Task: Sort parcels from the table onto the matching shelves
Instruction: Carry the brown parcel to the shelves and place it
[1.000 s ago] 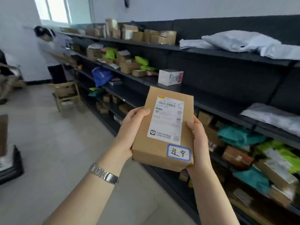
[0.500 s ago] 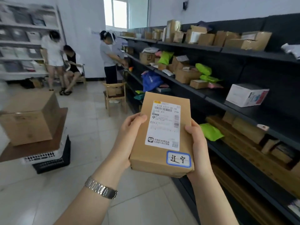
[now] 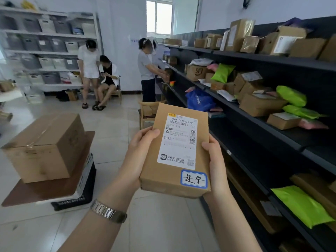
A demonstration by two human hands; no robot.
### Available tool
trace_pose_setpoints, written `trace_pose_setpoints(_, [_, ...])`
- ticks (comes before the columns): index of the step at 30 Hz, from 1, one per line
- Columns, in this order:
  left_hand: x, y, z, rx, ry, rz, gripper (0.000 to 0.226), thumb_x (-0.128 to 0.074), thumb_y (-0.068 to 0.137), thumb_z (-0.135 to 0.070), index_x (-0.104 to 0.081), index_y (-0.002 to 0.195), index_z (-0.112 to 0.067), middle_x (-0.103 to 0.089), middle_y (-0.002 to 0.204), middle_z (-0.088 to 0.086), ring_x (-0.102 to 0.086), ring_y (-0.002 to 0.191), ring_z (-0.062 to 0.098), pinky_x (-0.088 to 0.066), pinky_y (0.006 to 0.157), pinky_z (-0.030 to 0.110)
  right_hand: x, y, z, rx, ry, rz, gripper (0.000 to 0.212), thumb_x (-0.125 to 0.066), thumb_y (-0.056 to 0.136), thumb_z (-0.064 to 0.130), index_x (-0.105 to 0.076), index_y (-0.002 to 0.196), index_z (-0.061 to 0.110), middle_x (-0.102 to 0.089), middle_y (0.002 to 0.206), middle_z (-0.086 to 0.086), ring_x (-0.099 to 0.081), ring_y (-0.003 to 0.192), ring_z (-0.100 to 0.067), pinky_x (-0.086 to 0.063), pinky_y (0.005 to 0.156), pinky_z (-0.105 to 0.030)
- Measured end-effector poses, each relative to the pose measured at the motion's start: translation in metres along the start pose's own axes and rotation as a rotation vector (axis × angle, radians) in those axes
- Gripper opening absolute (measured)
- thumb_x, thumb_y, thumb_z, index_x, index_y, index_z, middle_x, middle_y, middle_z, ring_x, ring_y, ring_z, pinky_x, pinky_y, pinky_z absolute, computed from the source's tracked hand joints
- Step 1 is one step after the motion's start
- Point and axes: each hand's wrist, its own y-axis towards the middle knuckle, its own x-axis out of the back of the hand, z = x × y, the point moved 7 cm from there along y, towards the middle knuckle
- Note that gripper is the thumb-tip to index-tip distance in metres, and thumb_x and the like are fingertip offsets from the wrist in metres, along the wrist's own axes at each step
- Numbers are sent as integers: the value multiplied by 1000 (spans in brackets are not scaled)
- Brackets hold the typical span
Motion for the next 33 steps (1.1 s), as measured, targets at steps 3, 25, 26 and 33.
trace_pose_setpoints(3, [2,69,12,33,-10,15,30,-67,90,-40,-67,118,-28,-83,84,-5,-78,67,12,-57,52,27,-11,64,-19,-1,-15,-21,25,-56,96,24,-63,112,42,-82,98,7,-80,87,-16,-63,79,-41])
trace_pose_setpoints(25, [-101,584,78,241,40,281,62,-72,53,-61,-68,111,-38,-83,87,-1,-78,69,17,-59,60,35,-13,533,-83,39,-49,-366,28,-53,99,13,-64,113,35,-83,89,7,-79,76,-9,-64,62,-26])
trace_pose_setpoints(26, [-110,603,85,248,47,282,62,-72,53,-61,-68,111,-38,-83,87,-2,-79,69,16,-58,60,35,-5,553,-84,34,-57,-378,29,-53,99,12,-64,109,37,-82,89,6,-78,73,-7,-62,58,-24])
trace_pose_setpoints(33, [-183,724,107,276,81,366,51,-71,61,-56,-69,109,-39,-83,87,-4,-79,69,14,-58,54,30,31,666,-84,57,-15,-490,26,-58,98,21,-66,114,41,-80,105,2,-78,93,-19,-64,75,-36])
